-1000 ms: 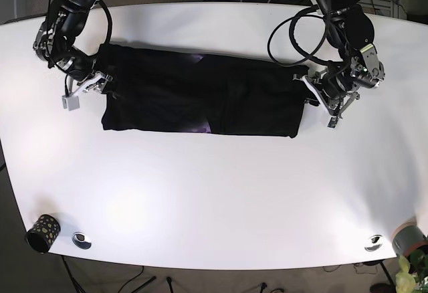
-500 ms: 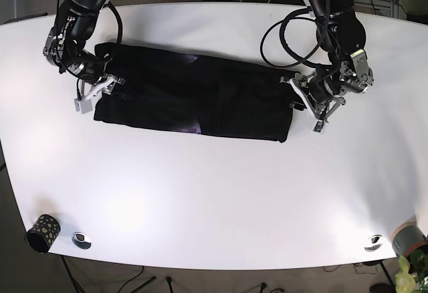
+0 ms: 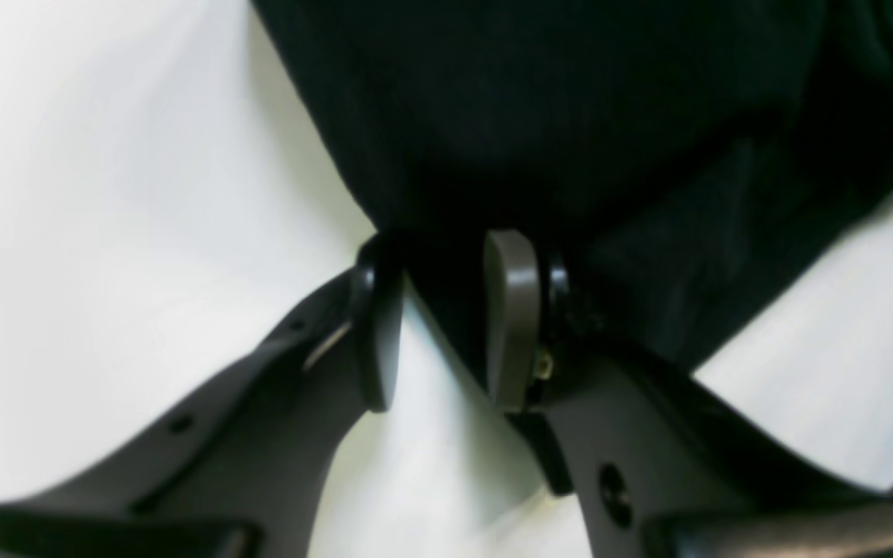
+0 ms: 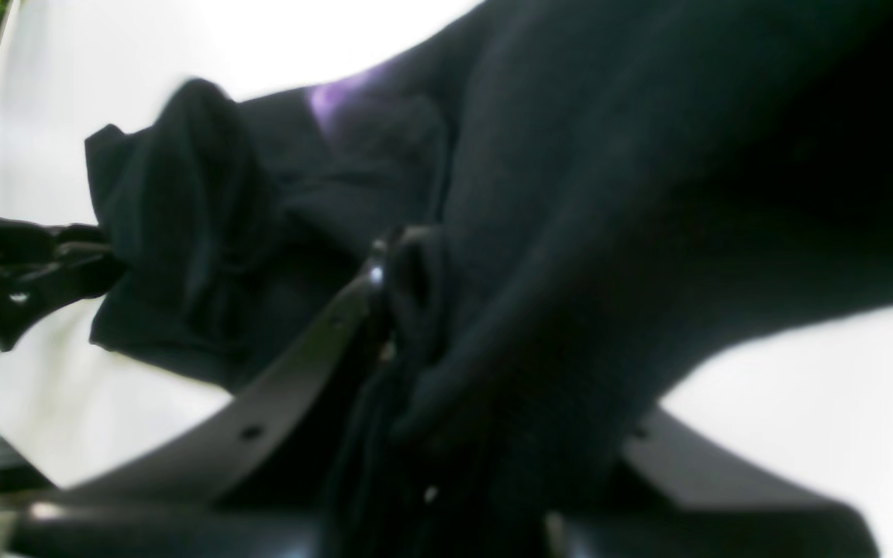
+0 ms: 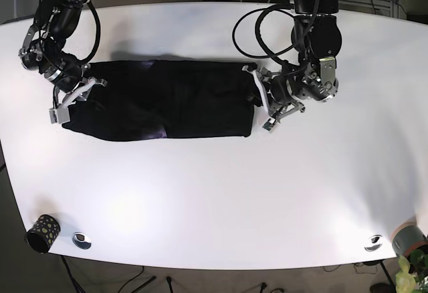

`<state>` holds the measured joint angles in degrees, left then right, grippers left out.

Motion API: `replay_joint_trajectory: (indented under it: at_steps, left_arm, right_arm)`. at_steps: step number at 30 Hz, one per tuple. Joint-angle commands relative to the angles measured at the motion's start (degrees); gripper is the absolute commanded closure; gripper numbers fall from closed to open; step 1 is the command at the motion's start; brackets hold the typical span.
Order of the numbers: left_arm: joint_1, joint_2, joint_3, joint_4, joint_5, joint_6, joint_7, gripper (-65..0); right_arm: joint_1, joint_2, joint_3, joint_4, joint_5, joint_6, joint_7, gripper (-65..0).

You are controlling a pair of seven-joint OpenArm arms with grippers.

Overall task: Fold the T-shirt properly
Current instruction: 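Grasp both ends of the black strip with both grippers, then fold the strip ends together toward the middle with both grippers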

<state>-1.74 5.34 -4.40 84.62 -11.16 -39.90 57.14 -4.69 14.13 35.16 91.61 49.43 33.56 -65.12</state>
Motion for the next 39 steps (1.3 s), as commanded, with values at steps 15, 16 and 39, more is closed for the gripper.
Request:
replay_joint_trajectory:
  at_steps: [15,16,39]
  left_arm:
    - [-0.2,3.7,11.4,-4.2,0.6,-0.1,-4.4,-15.8]
    - [-0.2,3.7,11.4,-4.2,0.6,-0.1,-4.4,-15.8]
    - [-0.1,3.6,11.2,-2.5,-7.1,-0.1,-8.3,-16.5]
  right_arm:
    - [0.7,-2.2,-17.4,11.4,-1.4,0.68,2.0,-2.7]
    - [1.2,-2.7,-18.5,11.2,-3.3,0.68,2.0,-2.7]
    - [4.8,-9.1,-26.5,16.7,-23.1,1.12,2.6,-50.4]
